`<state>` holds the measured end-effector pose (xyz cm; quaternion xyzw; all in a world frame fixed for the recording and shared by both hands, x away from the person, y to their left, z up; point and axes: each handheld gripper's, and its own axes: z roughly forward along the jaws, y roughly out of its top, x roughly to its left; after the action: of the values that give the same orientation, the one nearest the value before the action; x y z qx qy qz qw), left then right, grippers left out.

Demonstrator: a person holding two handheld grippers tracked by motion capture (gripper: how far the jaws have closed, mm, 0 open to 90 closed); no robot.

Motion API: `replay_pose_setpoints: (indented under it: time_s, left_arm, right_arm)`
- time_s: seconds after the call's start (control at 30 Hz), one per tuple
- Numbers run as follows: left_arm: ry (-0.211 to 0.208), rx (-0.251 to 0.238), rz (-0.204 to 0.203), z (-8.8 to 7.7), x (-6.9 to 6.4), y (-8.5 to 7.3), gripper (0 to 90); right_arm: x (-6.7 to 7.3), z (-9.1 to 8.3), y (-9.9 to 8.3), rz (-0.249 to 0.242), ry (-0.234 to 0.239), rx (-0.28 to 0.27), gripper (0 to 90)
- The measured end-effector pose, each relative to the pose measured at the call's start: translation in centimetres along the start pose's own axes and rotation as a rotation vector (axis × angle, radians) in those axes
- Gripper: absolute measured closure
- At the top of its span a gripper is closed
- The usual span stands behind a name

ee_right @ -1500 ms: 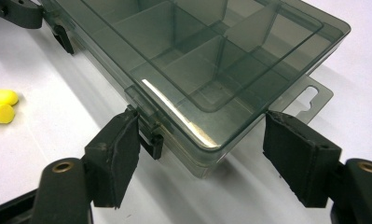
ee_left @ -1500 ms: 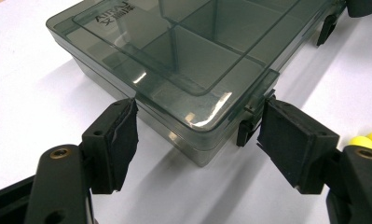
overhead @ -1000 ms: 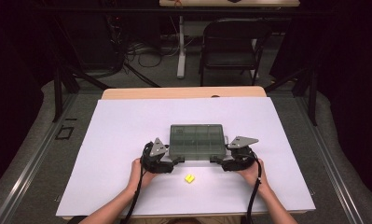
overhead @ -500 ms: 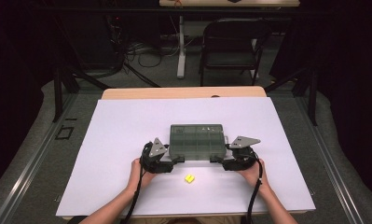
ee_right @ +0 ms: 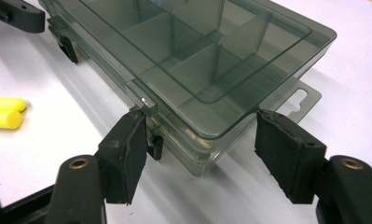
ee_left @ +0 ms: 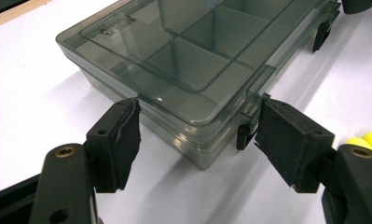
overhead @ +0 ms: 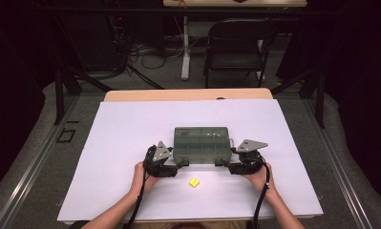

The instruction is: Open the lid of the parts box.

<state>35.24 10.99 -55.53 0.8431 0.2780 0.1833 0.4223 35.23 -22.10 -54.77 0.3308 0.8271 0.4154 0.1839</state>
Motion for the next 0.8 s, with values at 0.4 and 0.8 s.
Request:
replay_pose_setpoints:
  time_s: [0.4, 0.8]
  left_arm:
    - [0.032, -0.025, 0.005, -0.17, 0.05, 0.22, 25.9]
    - [0.076, -0.05, 0.048, -0.54, 0.0, 0.6, 32.6]
  right_arm:
    - [-0.08, -0.44, 0.13, 0.025, -0.007, -0.039, 38.2]
    - [-0.17, -0.74, 0.34, 0.05, -0.019, -0.062, 42.4]
